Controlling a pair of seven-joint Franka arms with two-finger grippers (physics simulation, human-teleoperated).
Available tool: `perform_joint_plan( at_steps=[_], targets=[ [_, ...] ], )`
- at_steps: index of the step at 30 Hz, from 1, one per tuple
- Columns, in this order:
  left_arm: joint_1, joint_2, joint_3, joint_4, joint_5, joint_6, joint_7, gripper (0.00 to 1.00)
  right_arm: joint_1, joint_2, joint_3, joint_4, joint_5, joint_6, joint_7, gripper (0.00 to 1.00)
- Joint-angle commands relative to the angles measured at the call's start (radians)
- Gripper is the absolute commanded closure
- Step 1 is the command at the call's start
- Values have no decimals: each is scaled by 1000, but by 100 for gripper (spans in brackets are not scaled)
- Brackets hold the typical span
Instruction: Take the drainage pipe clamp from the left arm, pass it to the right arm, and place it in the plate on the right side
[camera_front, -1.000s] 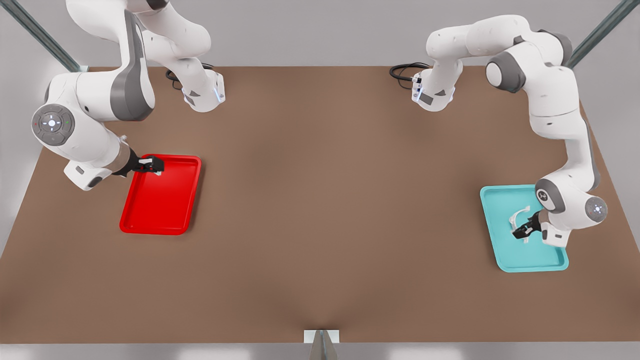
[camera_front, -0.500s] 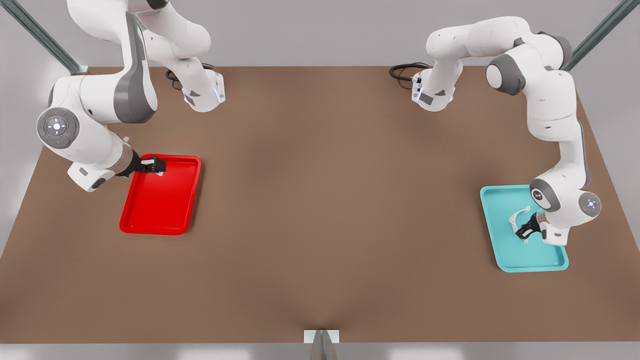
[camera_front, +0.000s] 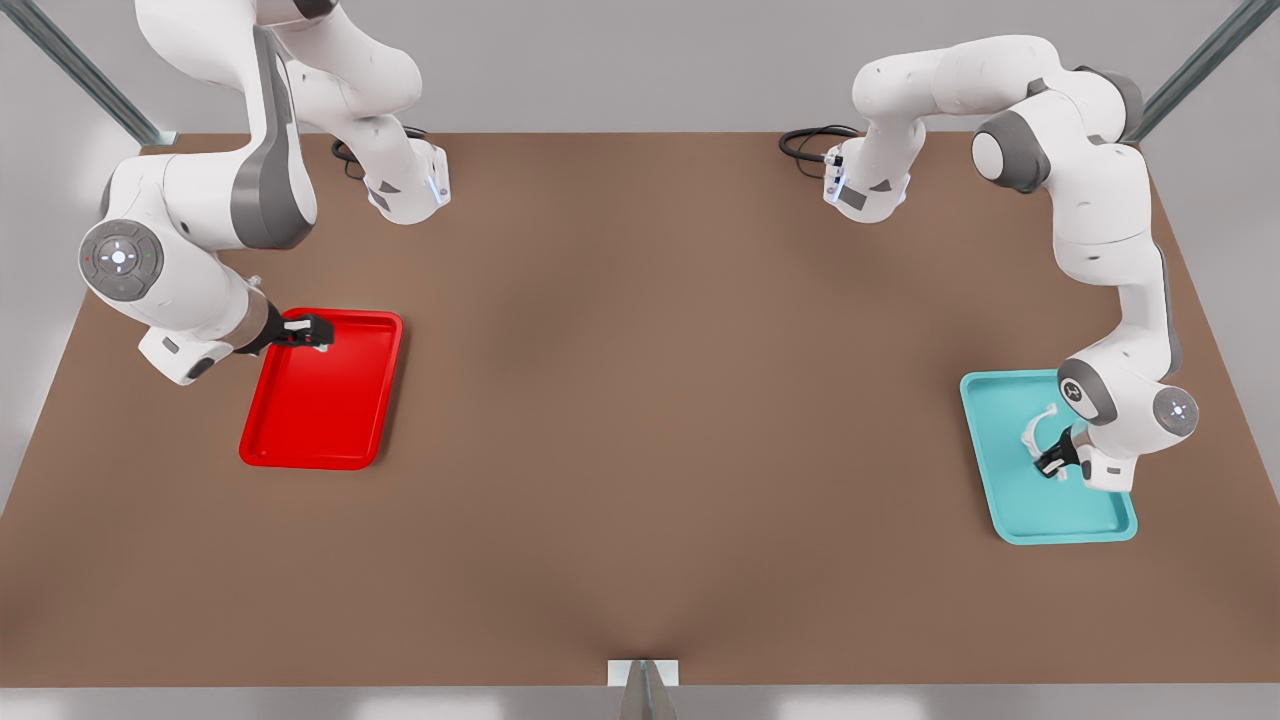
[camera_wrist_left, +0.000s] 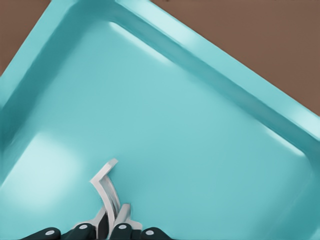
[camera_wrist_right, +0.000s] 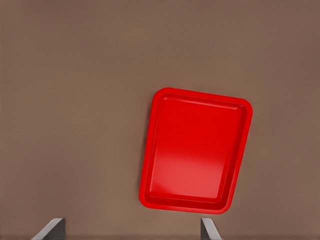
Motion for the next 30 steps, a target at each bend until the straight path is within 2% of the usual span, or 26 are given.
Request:
perform_joint_plan(
  at_steps=[1, 10, 14, 18, 22, 24, 27, 30],
  targets=[
    [0, -2, 0, 1, -22, 3, 34, 79, 0, -1, 0, 0, 1, 0, -1, 0],
    [-1, -5, 0, 1, -19, 1, 36, 79, 0, 1, 0, -7, -6, 3, -1, 0],
    [-29, -105, 0, -4, -19, -206, 3, 79, 0, -1, 0, -7, -6, 3, -1, 0],
    [-113, -142, 12, -4, -17, -264, -128, 79, 0, 1, 0, -7, -6, 3, -1, 0],
    [-302, -208, 55, -5, -15, -371, -381, 79, 0, 1, 0, -7, -6, 5, -1, 0],
    [-373, -218, 44, -2, -17, -381, -533, 79, 0, 2, 0, -7, -6, 5, -1, 0],
    [-394, -234, -81, 5, -15, -370, -770, 79, 0, 2, 1, -7, -6, 5, -1, 0],
    [-442, -249, -118, 7, -12, -342, -863, 79, 0, 2, 1, -8, -6, 5, -1, 0]
  ],
)
